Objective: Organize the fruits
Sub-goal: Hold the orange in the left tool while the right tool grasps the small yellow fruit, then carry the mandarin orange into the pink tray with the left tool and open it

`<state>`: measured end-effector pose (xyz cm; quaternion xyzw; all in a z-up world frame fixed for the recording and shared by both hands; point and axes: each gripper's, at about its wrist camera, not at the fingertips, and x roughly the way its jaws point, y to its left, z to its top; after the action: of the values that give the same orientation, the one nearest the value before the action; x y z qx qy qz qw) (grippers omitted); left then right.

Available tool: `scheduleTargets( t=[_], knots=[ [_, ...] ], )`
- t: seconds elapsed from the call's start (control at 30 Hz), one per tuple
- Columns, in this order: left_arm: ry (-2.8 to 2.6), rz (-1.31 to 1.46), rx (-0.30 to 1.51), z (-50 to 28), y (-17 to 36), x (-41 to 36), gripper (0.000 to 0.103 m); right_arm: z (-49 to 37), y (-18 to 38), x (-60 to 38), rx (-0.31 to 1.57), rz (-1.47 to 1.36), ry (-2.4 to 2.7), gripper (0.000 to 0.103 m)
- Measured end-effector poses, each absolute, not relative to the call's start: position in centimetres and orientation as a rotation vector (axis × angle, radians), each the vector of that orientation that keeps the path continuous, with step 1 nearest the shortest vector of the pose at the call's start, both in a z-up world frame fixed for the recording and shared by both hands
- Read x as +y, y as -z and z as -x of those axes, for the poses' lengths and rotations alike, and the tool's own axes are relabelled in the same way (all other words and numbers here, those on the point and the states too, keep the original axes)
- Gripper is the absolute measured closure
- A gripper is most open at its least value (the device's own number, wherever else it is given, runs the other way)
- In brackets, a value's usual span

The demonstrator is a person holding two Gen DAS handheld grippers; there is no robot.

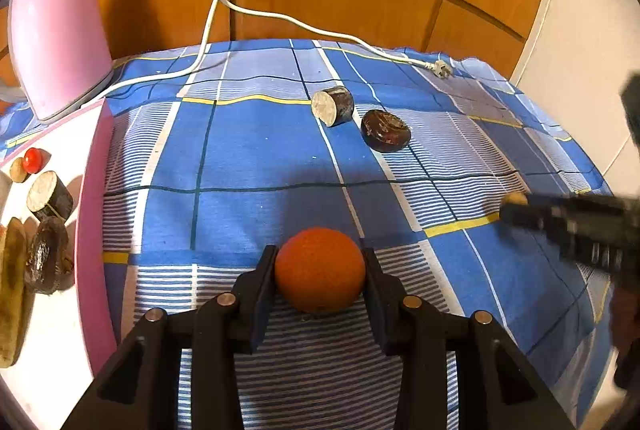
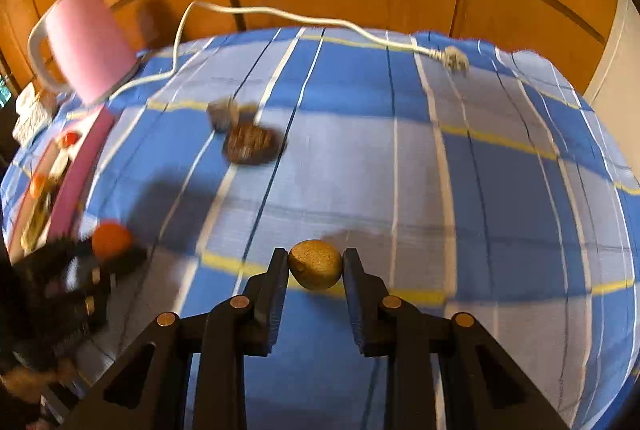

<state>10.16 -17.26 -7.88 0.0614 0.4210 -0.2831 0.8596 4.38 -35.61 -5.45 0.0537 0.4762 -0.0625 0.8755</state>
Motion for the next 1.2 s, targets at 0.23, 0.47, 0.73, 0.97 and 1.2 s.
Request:
scheduleTargets(
  t=[0.23, 0.47, 0.73, 0.97, 1.2],
  knots=[
    [0.568, -0.13, 0.92, -10.0, 7.4, -17.2, 0.063, -3.0, 7.2, -35.1, 0.957, -0.19, 0.142, 0.075],
    [0.567, -0.105, 0.929, -8.6, 6.4, -16.6, 0.063, -2.5, 8.0, -34.4, 0.9, -0.176, 0.162, 0.074],
    [0.588, -0.061, 0.893, -7.0, 3.8, -15.7, 0.063, -1.8, 8.5, -34.7, 0.836, -0.178, 0.15, 0.074],
    [0.593, -0.032, 0.863, -6.1, 1.7, -14.6, 0.063, -1.5, 8.6, -34.7, 0.809, -0.187, 0.142, 0.074],
    [0.614, 0.031, 0.882, -5.9, 1.0, -12.1, 0.063, -1.4, 8.7, -34.4, 0.796, -0.168, 0.151, 0.074]
  ],
)
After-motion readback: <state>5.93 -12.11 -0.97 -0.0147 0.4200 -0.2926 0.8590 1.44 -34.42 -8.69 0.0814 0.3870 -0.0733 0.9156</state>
